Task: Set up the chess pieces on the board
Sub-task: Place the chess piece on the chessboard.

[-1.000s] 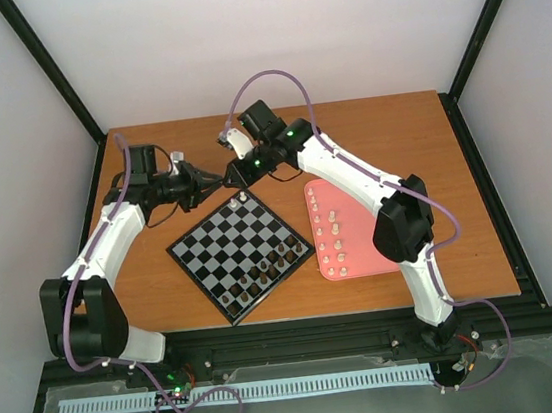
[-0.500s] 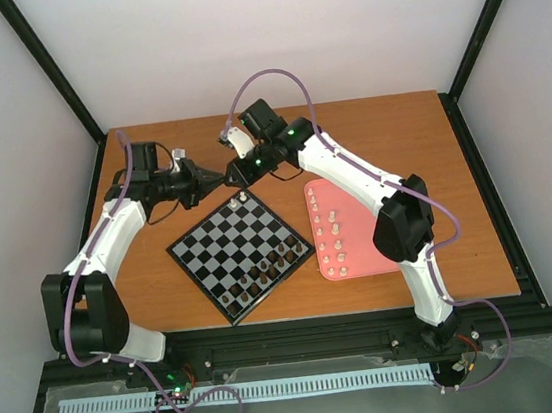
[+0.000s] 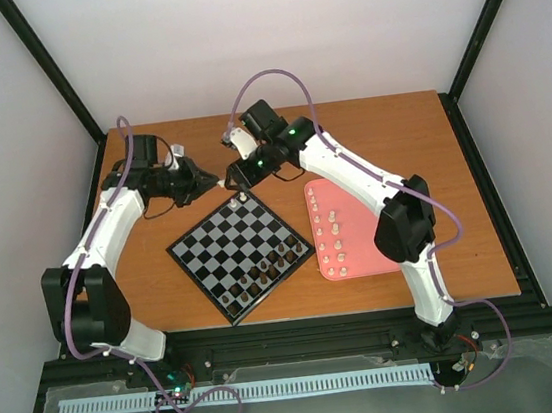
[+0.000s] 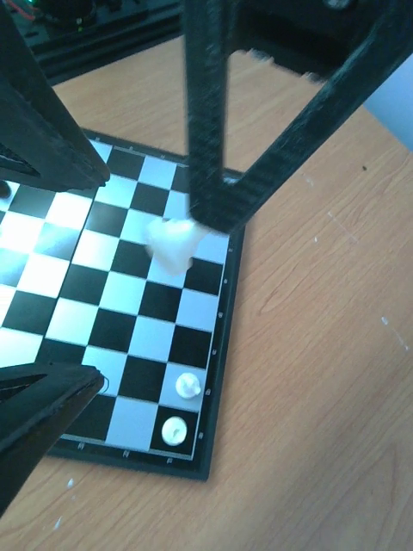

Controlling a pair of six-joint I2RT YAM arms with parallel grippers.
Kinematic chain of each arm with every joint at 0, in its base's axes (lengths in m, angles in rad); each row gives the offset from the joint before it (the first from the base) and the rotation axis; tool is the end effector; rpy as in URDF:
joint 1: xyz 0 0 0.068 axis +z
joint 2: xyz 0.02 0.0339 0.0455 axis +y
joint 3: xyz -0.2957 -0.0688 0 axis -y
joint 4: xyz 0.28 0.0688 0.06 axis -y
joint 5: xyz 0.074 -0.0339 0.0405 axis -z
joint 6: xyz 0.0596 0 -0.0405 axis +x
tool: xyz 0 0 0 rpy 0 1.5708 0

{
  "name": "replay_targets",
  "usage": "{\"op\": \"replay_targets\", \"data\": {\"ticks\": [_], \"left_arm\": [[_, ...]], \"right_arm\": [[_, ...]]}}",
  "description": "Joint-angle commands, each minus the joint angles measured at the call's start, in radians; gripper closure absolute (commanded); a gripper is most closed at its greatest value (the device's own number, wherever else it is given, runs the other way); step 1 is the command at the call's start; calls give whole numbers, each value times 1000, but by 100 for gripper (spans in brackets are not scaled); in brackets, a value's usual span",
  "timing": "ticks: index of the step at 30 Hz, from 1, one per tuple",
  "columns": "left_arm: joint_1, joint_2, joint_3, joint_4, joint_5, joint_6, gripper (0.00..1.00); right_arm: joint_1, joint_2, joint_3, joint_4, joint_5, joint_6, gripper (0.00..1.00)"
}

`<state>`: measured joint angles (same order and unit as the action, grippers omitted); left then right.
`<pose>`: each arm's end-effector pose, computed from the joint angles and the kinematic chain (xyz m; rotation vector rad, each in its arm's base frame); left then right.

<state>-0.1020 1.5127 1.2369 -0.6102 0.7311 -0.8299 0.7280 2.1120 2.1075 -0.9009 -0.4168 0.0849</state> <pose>0.3575 -0.0766 0.2985 -0.5844 2.5144 -1.2842 0.3810 0.3719 0.3246 -0.9876 2.3722 0.8479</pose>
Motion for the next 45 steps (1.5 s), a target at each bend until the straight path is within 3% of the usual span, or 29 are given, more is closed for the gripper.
{"op": "replay_targets", "data": {"ticks": [1,9,14,15,17,18,25,34,45], "left_arm": [[-3,4,101,-191,-113,209,99],[-30,-29,78,-342,-415,426,99],[-114,-53,4,-240,-611,443,99],[-131,-54,-19,-200,-638,433,99],[-168,-49,-63,-124,-702,419,99],[-186,-43,-77,-96,-741,413,99],[-261,43,-106,63,-850,379,99],[-265,161,-106,196,-824,337,99],[-266,195,-136,262,-834,324,99]], "right_arm": [[-30,-126,-54,-11,91,-10,44],[-144,-354,-388,72,294,50,32],[-183,-394,-498,35,440,49,26],[-191,-405,-526,43,455,53,20],[-203,-430,-582,85,483,60,1],[-208,-439,-606,100,495,62,0],[-248,-447,-654,119,485,70,0],[-283,-439,-677,107,416,75,0],[-292,-445,-713,111,402,75,0]]}}
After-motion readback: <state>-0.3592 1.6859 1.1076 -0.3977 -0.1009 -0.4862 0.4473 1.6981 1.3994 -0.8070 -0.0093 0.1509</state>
